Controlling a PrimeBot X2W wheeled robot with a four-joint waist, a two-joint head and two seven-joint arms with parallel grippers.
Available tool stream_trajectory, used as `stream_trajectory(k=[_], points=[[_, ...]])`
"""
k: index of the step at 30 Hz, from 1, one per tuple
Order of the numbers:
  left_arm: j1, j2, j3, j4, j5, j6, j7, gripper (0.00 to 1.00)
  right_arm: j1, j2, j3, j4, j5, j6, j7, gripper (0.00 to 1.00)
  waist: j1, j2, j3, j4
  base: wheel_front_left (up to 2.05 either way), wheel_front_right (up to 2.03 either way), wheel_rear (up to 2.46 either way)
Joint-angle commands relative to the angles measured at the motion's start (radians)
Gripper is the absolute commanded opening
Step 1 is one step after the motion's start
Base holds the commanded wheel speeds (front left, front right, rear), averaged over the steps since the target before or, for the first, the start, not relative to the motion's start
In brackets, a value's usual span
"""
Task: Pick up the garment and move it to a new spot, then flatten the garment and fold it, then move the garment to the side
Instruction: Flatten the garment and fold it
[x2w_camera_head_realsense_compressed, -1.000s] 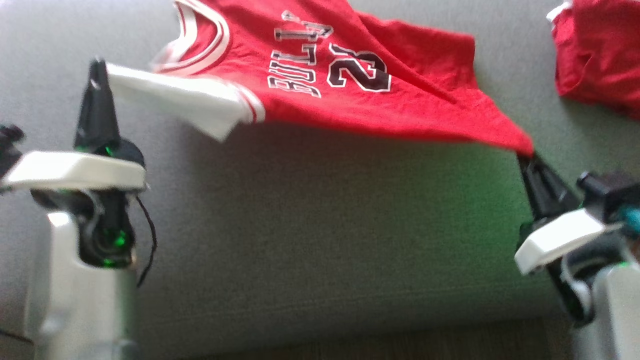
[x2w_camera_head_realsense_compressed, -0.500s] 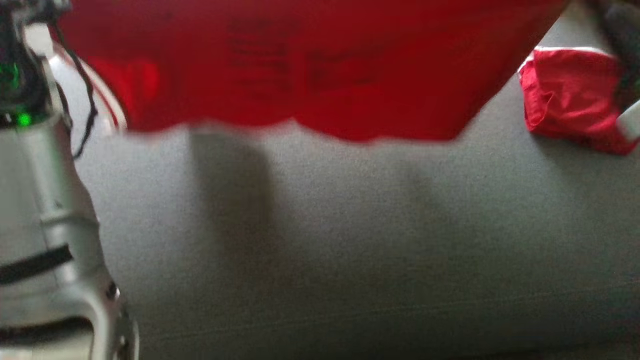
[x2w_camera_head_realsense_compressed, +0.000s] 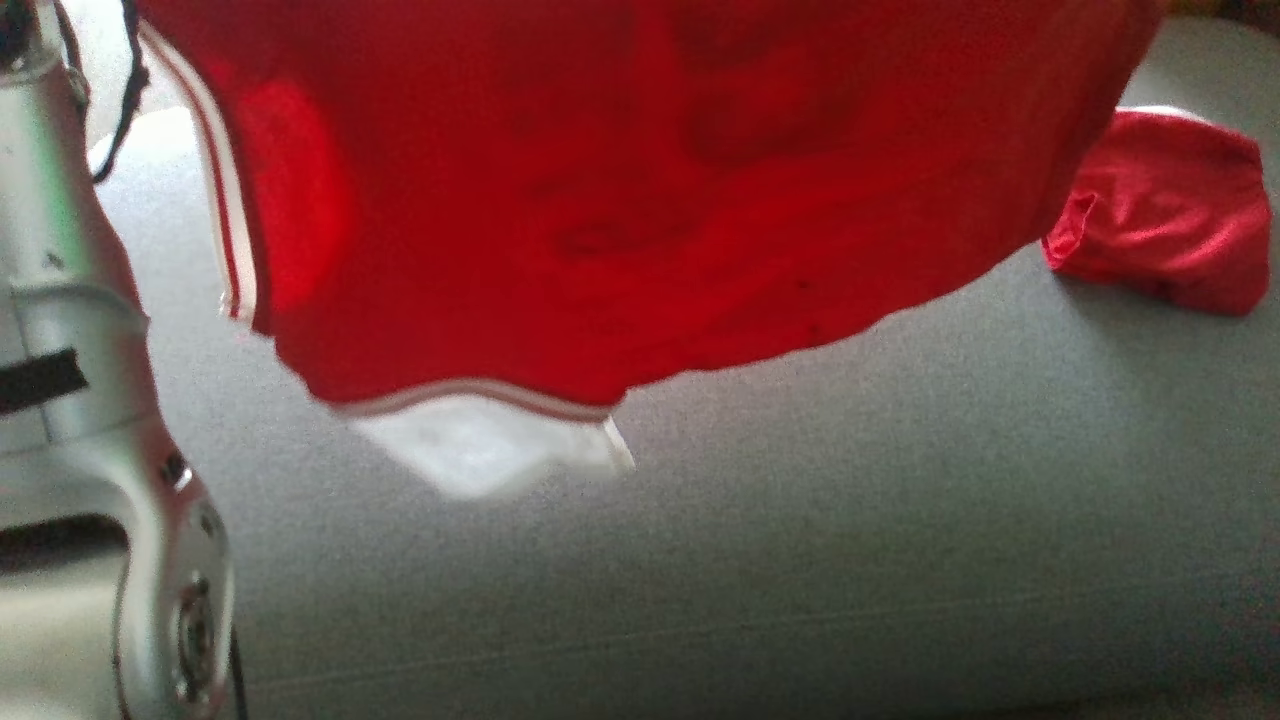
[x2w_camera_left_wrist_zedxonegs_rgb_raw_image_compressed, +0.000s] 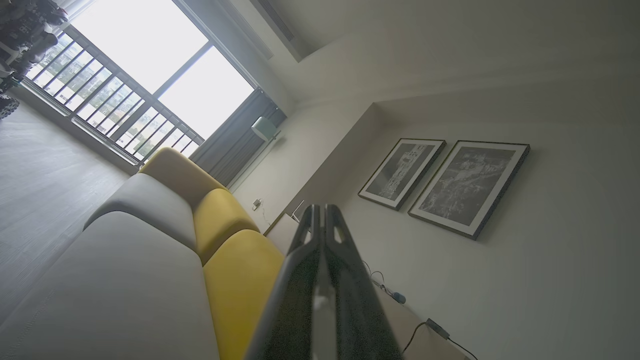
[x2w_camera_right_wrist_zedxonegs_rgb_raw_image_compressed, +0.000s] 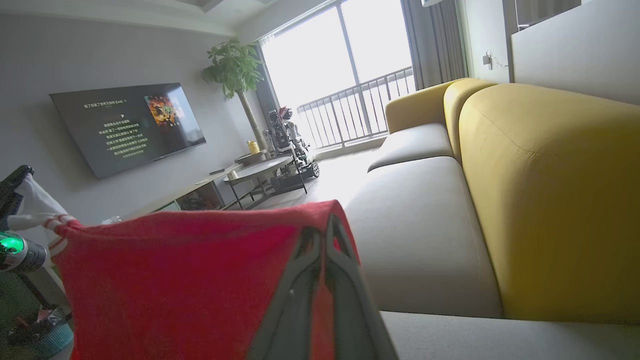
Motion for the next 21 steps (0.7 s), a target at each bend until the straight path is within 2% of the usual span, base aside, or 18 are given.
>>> stream_trajectory(k=[1,4,9,13,17,19,21], points=[[-0.054,0.050,0.012,-0.023,0.012,0.002,0.006,0.00,-0.047,0.014,0.016,-0.020,-0.010,0.000,-0.005,0.00,0.0001,-0.0001,0.015,-0.005,0.00,0.00,0.00],[-0.109,0.068,-0.006,0.018,0.034,-0.001,0.005,0.00,-0.115,0.046,0.052,0.050,-0.060,0.000,-0.035,0.00,0.0001,-0.0001,0.066,-0.012,0.00,0.00,0.00],[-0.244,0.084,-0.072,0.106,0.105,-0.047,-0.043,0.00,-0.272,0.110,0.120,0.200,-0.146,0.000,-0.130,0.00,0.0001,-0.0001,0.195,-0.006,0.00,0.00,0.00],[-0.391,0.107,-0.127,0.204,0.190,-0.087,-0.125,0.00,-0.418,0.145,0.167,0.332,-0.256,0.000,-0.288,0.00,0.0001,-0.0001,0.305,-0.003,0.00,0.00,0.00],[-0.537,0.136,-0.171,0.296,0.278,-0.140,-0.289,0.00,-0.559,0.170,0.179,0.453,-0.366,0.000,-0.513,0.00,0.0001,-0.0001,0.399,-0.005,0.00,0.00,0.00],[-0.598,0.144,-0.185,0.323,0.308,-0.164,-0.381,0.00,-0.617,0.167,0.194,0.499,-0.409,0.000,-0.609,0.00,0.0001,-0.0001,0.443,-0.001,0.00,0.00,0.00],[-0.646,0.140,-0.187,0.326,0.311,-0.183,-0.416,0.00,-0.666,0.154,0.209,0.535,-0.445,0.000,-0.686,0.00,0.0001,-0.0001,0.497,0.009,0.00,0.00,0.00]])
